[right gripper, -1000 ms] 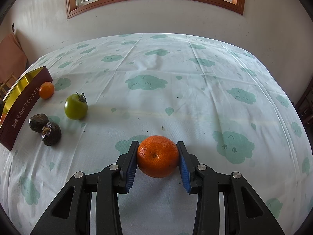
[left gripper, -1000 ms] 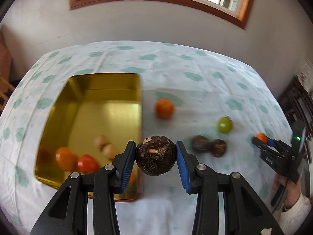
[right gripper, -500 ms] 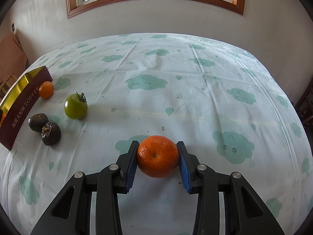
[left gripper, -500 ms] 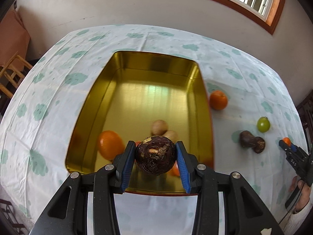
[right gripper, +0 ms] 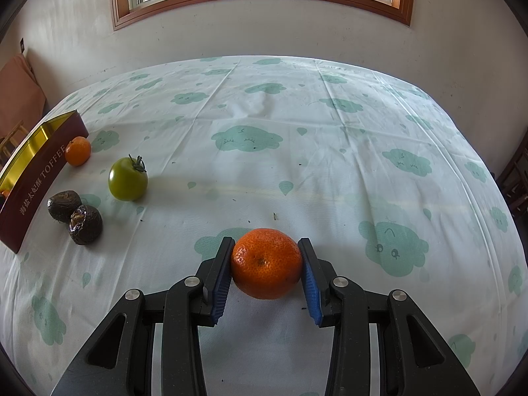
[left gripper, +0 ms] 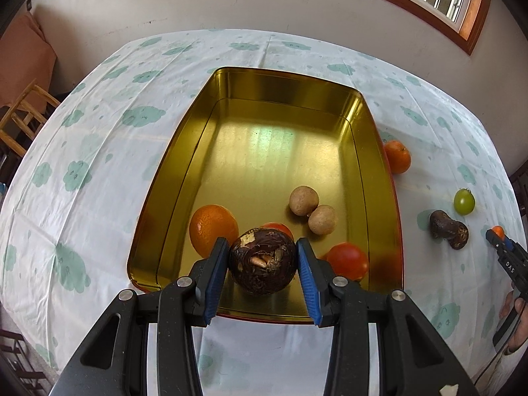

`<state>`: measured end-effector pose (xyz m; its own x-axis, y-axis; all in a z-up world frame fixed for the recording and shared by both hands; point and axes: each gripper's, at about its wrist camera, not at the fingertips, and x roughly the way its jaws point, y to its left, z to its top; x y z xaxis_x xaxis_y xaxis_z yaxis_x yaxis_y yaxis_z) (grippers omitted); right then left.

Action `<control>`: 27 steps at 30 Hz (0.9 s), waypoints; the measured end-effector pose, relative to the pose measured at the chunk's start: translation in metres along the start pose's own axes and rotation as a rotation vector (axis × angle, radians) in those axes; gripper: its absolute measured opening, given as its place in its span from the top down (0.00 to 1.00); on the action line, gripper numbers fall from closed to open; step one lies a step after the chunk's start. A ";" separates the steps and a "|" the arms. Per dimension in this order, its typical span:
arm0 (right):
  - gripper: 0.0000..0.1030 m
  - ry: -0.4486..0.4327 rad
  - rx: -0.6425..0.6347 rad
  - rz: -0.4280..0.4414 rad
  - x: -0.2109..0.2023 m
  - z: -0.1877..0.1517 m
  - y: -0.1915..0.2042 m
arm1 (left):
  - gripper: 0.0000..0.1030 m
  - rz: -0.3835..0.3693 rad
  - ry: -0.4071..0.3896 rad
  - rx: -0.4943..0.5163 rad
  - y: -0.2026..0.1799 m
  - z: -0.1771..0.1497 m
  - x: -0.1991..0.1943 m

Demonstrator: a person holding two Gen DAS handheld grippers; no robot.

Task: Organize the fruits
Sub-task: 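Carry the brown fruit into the tin and open the left gripper, then carry the mandarin into the tin and open the right gripper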

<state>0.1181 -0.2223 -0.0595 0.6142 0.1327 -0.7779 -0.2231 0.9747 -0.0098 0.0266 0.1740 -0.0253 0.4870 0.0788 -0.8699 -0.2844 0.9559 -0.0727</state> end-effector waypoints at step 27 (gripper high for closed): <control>0.63 -0.014 0.036 0.023 -0.010 0.010 0.011 | 0.31 0.036 -0.082 0.029 -0.001 -0.002 -0.020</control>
<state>0.1168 -0.2107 -0.0459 0.6199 0.1579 -0.7687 -0.2103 0.9771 0.0311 0.0153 0.1707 -0.0084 0.5434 0.1353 -0.8285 -0.2798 0.9597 -0.0268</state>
